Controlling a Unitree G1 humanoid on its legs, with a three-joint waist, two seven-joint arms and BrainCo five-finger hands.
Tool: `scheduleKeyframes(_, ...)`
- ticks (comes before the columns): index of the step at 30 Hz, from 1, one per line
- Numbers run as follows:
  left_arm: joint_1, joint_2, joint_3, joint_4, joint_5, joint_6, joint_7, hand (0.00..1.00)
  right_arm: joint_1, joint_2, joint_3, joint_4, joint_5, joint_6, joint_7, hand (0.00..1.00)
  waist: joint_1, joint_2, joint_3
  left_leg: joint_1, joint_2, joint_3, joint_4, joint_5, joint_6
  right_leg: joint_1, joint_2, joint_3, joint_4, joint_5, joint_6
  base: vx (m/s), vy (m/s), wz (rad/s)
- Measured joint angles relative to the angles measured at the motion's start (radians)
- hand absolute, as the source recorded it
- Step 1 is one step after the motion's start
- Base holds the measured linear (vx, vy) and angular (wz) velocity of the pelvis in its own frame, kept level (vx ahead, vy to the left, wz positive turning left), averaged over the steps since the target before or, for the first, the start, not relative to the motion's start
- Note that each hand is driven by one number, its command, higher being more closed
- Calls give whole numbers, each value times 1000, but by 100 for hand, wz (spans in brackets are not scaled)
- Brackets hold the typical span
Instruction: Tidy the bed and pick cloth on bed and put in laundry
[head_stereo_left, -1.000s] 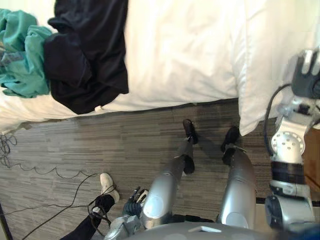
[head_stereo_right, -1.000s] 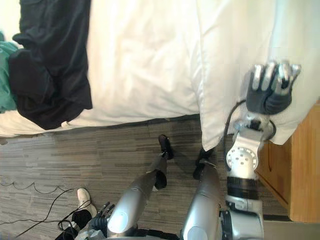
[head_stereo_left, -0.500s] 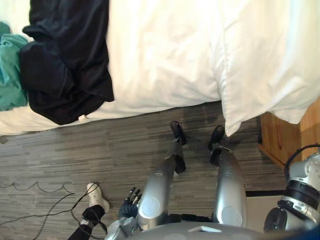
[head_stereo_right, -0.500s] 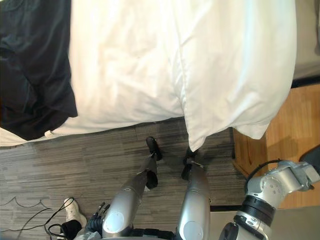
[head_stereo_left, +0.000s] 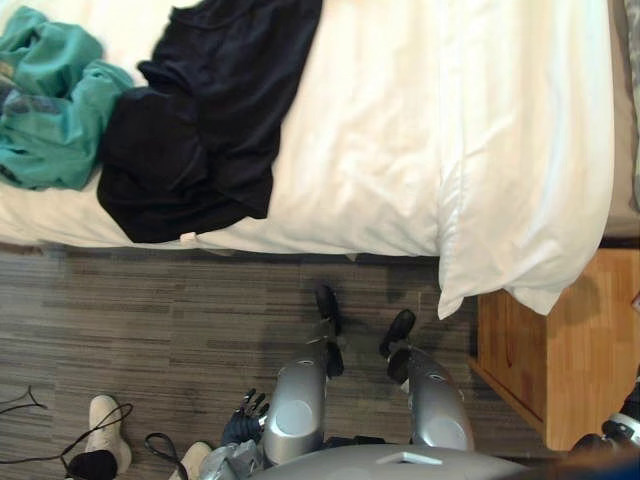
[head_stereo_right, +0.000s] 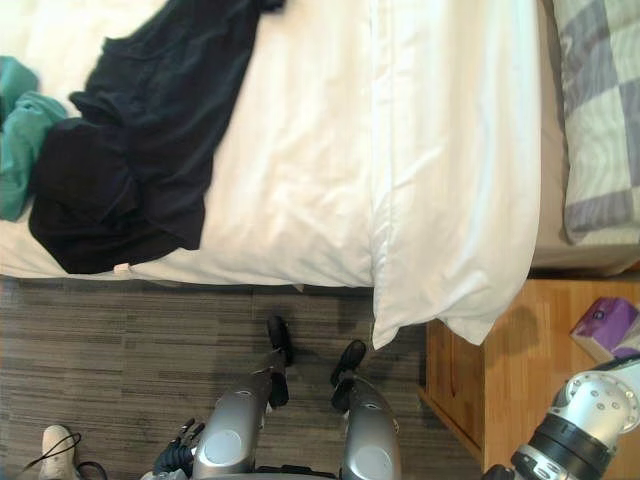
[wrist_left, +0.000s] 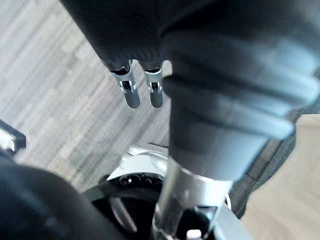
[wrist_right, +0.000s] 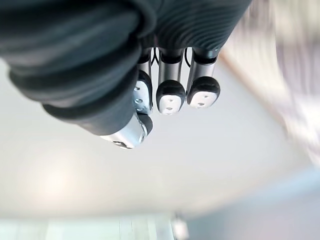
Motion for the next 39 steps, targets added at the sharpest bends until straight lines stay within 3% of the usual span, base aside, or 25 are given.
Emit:
scheduleKeyframes(3,0,1,-4,1,7,1,0,0,-107,4,199,30,-105,83,-24,100,11,3,-1,1,-8,-48,-11,17,2,30,8,-37,-31,9,1,8,-1,34)
scheduleKeyframes(8,-15,-1,-17,15,18,-20,-11,0,-287,6,334,232,-202,146,-140,100,40,26,11,-26,-27,-118,-68,72,7,19,14,-90,-51,23,-3,-10,18,42)
scheduleKeyframes(10,-47,-2,-46,54,16,-37,-31,0,-409,1,360,382,-227,160,-202,100,65,61,28,-68,-33,-129,-72,86,12,-20,9,-95,-46,33,-2,-43,51,16)
scheduleKeyframes(13,-94,-12,-53,108,15,-62,-57,0,-516,-9,384,526,-222,173,-235,100,81,117,47,-139,-42,-139,-74,106,20,-101,-7,-96,-17,38,-1,-47,61,7)
scheduleKeyframes(16,-131,-33,-50,157,9,-93,-65,0,-552,-24,397,556,-198,178,-192,100,87,156,64,-191,-50,-135,-74,117,32,-174,-29,-88,28,35,0,-14,54,-4)
scheduleKeyframes(18,-140,-46,-44,170,8,-104,-64,0,-564,-31,424,550,-181,178,-149,100,84,157,65,-211,-57,-121,-73,118,32,-222,-53,-71,83,17,-3,-10,27,-16)
scheduleKeyframes(23,-181,-77,35,204,7,-104,-64,0,-555,61,483,504,-143,179,-4,100,75,156,65,-232,-70,-89,-73,113,23,-325,-111,-26,238,-64,-13,-15,-19,-6)
scheduleKeyframes(25,-196,-77,40,202,6,-95,-57,0,-534,109,530,486,-147,180,35,100,71,153,64,-232,-70,-73,-70,111,21,-343,-123,-18,272,-80,-24,-19,-56,-17)
scheduleKeyframes(26,-195,-78,57,179,6,-37,-28,0,-497,182,593,453,-173,191,83,100,60,152,65,-228,-70,-53,-69,111,18,-366,-131,5,309,-98,-32,-6,-79,-19)
scheduleKeyframes(28,-191,-73,73,160,6,10,-5,0,-460,225,642,434,-194,206,110,100,47,151,65,-223,-70,-43,-69,114,13,-374,-136,14,330,-108,-37,0,-88,-15)
scheduleKeyframes(29,-185,-71,85,133,5,70,30,0,-395,266,707,403,-206,234,145,100,29,151,65,-214,-69,-34,-73,117,7,-379,-137,22,344,-117,-44,9,-81,-12)
scheduleKeyframes(32,-168,-71,98,112,-30,133,70,0,-260,332,836,382,-238,282,187,100,0,148,63,-183,-67,-10,-86,117,-1,-373,-137,37,359,-127,-50,15,-74,-21)
scheduleKeyframes(34,-174,-77,107,108,-138,159,134,0,-123,365,978,463,-297,376,184,100,-19,148,62,-141,-67,6,-102,113,-15,-347,-132,50,358,-133,-48,13,-53,-21)
scheduleKeyframes(36,-244,-84,82,90,-232,136,157,0,-59,369,1066,609,-344,466,181,100,-26,148,62,-131,-65,-6,-102,114,-28,-326,-130,39,349,-134,-49,4,-32,13)
scheduleKeyframes(37,-318,-82,25,86,-269,115,167,0,-12,369,1127,672,-379,519,183,0,-34,147,63,-130,-63,-24,-102,116,-34,-308,-127,21,337,-133,-48,-5,-30,29)
scheduleKeyframes(39,-410,-82,-52,86,-310,95,176,0,40,369,1210,722,-426,578,190,0,-48,133,63,-114,-62,-46,-102,116,-35,-271,-122,1,314,-127,-42,-4,-15,21)
